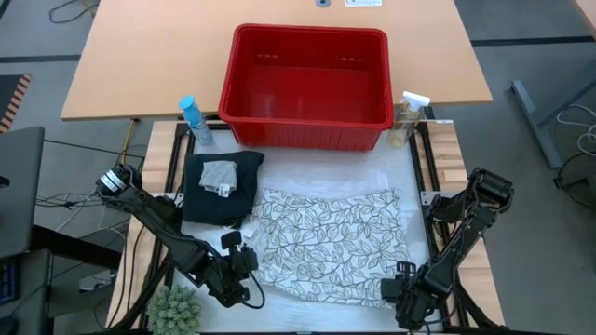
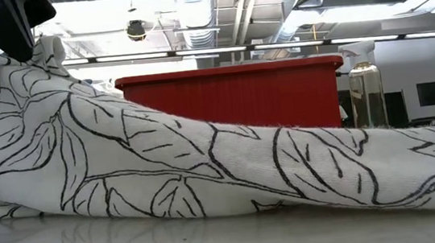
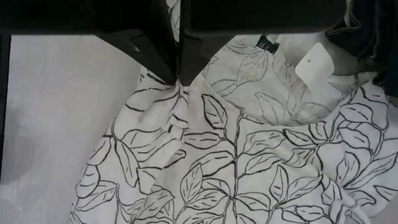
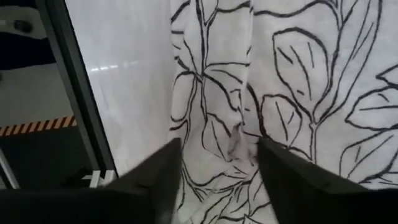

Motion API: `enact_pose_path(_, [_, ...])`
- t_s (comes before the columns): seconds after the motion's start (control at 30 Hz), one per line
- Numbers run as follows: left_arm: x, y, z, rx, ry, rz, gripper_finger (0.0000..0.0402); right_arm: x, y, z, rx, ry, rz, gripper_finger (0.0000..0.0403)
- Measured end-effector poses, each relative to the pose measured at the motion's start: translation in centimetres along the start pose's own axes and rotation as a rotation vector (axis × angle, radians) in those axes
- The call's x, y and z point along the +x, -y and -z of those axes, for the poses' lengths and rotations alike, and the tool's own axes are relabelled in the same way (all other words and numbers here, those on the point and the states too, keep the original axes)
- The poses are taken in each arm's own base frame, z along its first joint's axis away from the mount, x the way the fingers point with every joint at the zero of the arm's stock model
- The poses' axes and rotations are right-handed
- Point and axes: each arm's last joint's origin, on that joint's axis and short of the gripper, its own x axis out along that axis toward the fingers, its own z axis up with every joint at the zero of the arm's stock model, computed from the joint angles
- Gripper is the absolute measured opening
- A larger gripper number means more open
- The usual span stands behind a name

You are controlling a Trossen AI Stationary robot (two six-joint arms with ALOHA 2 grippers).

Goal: Fold Laundry from Bin
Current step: Fold the white patterned shirt

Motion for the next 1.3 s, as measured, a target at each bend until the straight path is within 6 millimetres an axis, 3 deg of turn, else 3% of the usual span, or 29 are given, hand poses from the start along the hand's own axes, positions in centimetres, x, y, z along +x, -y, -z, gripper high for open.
enact_pose_path(0.07, [0.0, 0.0, 0.0, 0.0, 0.0, 0.0, 0.0, 0.0, 0.0, 0.0, -0.007, 0.003, 0.005, 0.0259])
enact_pose_path(0.17, [0.0, 0.0, 0.0, -0.001, 0.0, 0.0, 0.0, 0.0, 0.0, -0.1, -0.013, 0.022, 0.012, 0.0265])
enact_pose_path(0.6, [0.0, 0.0, 0.0, -0.008, 0.0, 0.001, 0.0, 0.1, 0.0, -0.1, -0.029, 0.06, 0.008, 0.0139])
enact_pose_path(1.07, [0.0, 0.0, 0.0, -0.005, 0.0, 0.001, 0.0, 1.0, 0.6, 0.1, -0.047, 0.036, -0.017, 0.0125])
enact_pose_path(1.13, [0.0, 0.0, 0.0, -0.001, 0.001, -0.001, 0.0, 1.0, 0.7, 0.2, -0.044, 0.011, -0.011, 0.0103])
enact_pose_path(1.23, [0.0, -0.1, -0.1, 0.012, 0.011, -0.01, 0.0, 1.1, 0.8, 0.4, -0.043, -0.027, -0.013, 0.0036])
enact_pose_path(1.3, [0.0, -0.1, -0.1, 0.013, 0.02, -0.019, 0.0, 1.1, 0.7, 0.4, -0.044, -0.033, -0.029, 0.0018])
